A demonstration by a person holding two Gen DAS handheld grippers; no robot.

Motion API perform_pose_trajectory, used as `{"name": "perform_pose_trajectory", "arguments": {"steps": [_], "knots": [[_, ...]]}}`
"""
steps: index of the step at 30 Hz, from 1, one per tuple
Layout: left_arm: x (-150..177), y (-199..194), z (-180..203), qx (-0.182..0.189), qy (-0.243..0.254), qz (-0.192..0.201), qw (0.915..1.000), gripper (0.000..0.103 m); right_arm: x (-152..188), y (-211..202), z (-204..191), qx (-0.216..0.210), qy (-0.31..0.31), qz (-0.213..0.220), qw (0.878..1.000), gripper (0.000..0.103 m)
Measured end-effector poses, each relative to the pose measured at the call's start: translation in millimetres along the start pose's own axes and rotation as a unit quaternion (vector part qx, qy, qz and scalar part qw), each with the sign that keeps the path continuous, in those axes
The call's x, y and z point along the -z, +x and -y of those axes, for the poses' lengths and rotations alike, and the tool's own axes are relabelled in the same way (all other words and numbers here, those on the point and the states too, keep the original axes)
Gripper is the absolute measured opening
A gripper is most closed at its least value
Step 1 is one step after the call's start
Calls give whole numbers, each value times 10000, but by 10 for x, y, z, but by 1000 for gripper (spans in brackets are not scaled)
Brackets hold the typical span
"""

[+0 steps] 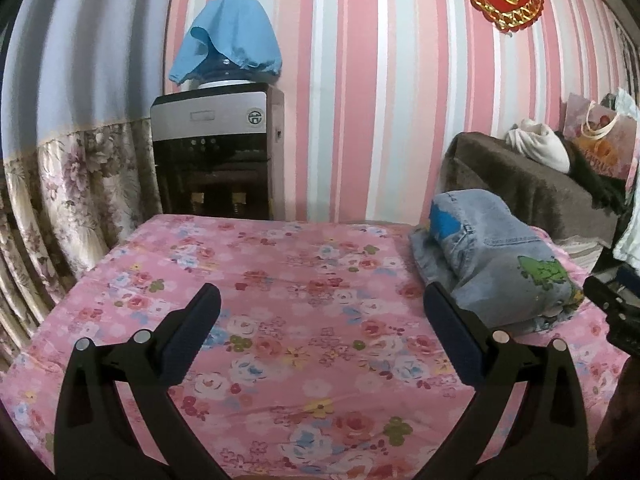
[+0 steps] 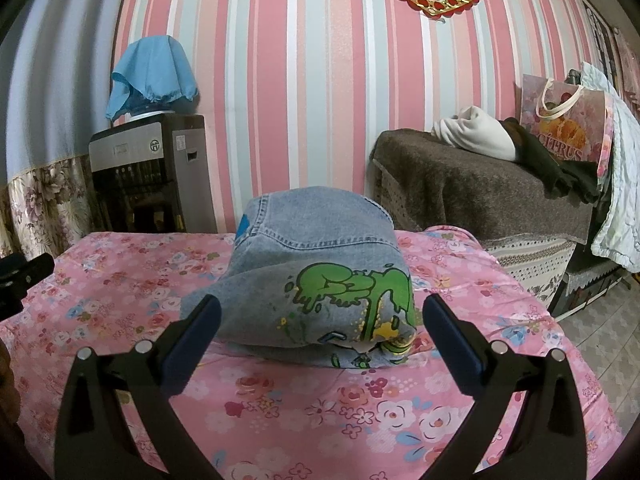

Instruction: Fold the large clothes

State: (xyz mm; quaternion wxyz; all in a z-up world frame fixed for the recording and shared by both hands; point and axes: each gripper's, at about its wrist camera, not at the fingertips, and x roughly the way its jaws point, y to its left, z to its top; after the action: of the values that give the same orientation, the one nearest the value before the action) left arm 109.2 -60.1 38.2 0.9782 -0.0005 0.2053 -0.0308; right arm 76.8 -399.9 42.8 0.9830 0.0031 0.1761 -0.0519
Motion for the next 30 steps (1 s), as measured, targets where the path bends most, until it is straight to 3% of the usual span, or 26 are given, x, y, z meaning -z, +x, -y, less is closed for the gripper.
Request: {"name": "perform_pose_trajectory", "arguments": {"steps": [12, 22, 26, 30], "knots": [[-2, 21, 11, -193, 21, -44, 9998, 100, 2, 6, 9, -6, -5, -2, 10000, 101], [-12, -5, -38, 59, -138, 27, 9999, 100, 0, 6, 5, -5, -10, 1, 10000, 101], [-16, -27, -13, -214, -72, 149, 9996, 100, -1, 8, 11, -13, -4, -4, 10000, 101], [2, -1, -66, 23, -228, 26, 9997, 100, 0, 8, 11, -7, -14, 0, 10000, 101]]}}
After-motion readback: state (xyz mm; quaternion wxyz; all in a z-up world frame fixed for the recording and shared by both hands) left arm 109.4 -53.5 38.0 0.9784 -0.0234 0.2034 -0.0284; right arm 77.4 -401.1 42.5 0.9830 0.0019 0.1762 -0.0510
